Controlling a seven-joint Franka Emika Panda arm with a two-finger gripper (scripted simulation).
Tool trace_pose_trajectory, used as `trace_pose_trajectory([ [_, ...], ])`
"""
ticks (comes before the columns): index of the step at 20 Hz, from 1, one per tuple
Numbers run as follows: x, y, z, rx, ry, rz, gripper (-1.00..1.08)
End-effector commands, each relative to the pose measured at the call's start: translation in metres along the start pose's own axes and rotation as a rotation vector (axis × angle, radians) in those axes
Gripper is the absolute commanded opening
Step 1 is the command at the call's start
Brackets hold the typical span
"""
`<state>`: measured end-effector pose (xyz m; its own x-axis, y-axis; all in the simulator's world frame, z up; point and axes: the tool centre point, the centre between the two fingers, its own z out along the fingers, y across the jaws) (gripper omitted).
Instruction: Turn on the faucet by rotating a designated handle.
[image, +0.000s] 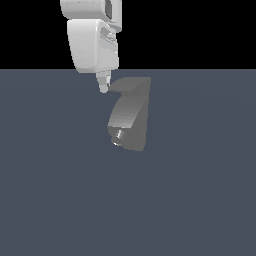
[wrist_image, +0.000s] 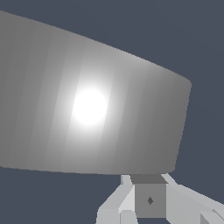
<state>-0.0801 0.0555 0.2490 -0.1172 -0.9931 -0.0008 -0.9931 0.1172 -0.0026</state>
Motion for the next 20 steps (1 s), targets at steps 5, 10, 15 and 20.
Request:
trace_pose_trajectory([
  [5,0.035,0.003,0.0,-0.001,0.0,0.005,-1.0],
  [10,0.065,0.005,0.0,-0.002,0.0,0.006,-1.0],
  [15,0.096,0.008,0.0,-0.002,0.001,0.008,-1.0],
  [20,0.097,0.009,0.0,-0.001,0.001,-0.016,-1.0],
])
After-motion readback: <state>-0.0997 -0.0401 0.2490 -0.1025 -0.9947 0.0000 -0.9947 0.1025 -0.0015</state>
